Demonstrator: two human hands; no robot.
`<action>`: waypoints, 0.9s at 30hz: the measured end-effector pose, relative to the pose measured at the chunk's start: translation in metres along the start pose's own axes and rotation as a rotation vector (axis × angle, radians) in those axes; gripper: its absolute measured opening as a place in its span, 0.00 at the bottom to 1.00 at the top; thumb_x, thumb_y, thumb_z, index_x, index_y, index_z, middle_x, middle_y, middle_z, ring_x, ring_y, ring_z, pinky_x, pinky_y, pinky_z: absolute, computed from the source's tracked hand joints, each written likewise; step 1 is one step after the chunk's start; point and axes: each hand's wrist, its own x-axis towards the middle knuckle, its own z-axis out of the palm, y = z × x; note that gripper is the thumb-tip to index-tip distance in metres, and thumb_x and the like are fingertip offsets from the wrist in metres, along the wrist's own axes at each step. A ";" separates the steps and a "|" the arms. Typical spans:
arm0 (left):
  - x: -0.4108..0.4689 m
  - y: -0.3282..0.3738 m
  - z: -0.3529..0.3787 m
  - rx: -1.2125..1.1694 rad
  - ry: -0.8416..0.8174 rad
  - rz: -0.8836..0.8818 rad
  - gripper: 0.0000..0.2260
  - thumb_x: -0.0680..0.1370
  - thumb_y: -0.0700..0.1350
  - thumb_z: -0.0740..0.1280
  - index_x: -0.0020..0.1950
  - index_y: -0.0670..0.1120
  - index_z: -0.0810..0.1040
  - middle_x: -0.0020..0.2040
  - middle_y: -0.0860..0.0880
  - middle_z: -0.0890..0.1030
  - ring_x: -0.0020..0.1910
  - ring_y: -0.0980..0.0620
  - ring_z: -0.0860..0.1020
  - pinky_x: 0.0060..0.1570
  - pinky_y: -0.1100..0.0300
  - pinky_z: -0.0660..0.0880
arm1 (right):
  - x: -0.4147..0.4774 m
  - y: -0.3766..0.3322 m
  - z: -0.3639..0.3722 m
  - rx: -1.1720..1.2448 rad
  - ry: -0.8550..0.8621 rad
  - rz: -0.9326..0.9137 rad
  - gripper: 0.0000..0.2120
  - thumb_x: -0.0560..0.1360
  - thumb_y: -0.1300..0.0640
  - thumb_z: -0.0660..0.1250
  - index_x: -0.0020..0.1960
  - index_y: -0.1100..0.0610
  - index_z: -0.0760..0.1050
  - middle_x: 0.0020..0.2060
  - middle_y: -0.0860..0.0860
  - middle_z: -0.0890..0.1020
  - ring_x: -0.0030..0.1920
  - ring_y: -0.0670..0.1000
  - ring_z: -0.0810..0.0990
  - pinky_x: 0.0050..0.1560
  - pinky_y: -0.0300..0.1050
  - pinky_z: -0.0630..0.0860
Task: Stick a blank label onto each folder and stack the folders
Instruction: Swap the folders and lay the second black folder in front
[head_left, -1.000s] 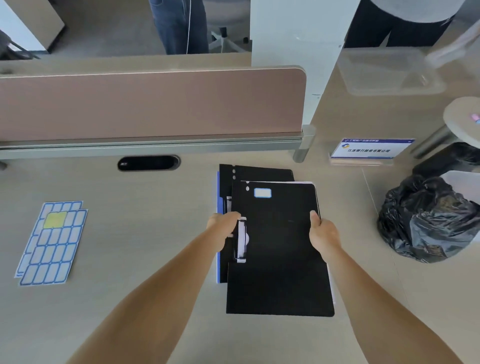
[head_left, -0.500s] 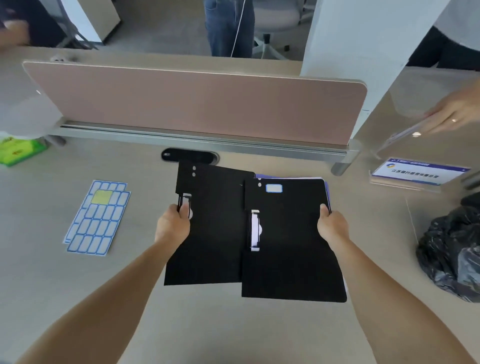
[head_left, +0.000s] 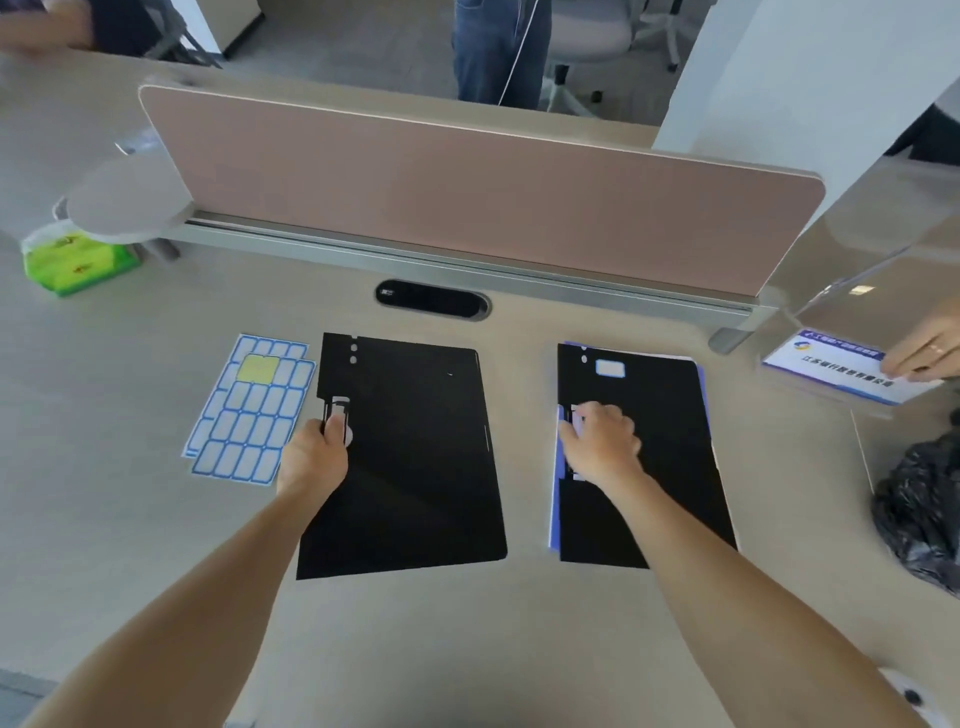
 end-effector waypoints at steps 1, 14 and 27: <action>0.001 -0.004 0.000 -0.009 -0.019 -0.003 0.21 0.83 0.56 0.53 0.51 0.41 0.75 0.41 0.45 0.76 0.37 0.47 0.74 0.37 0.52 0.68 | -0.009 -0.016 0.009 0.042 -0.057 -0.055 0.22 0.79 0.43 0.59 0.65 0.56 0.72 0.61 0.55 0.76 0.62 0.59 0.73 0.61 0.56 0.72; 0.023 -0.041 -0.010 -0.210 -0.446 0.126 0.20 0.81 0.61 0.55 0.52 0.46 0.76 0.44 0.47 0.79 0.43 0.49 0.82 0.48 0.50 0.83 | -0.080 -0.109 0.090 0.527 -0.133 0.396 0.29 0.82 0.45 0.55 0.77 0.59 0.56 0.74 0.55 0.66 0.73 0.58 0.66 0.69 0.52 0.65; 0.015 -0.027 -0.005 0.485 -0.335 0.273 0.17 0.81 0.53 0.62 0.64 0.42 0.71 0.57 0.42 0.75 0.53 0.44 0.79 0.46 0.55 0.76 | -0.073 -0.113 0.102 -0.024 -0.151 0.294 0.23 0.82 0.43 0.54 0.55 0.62 0.76 0.48 0.55 0.81 0.47 0.55 0.81 0.46 0.45 0.76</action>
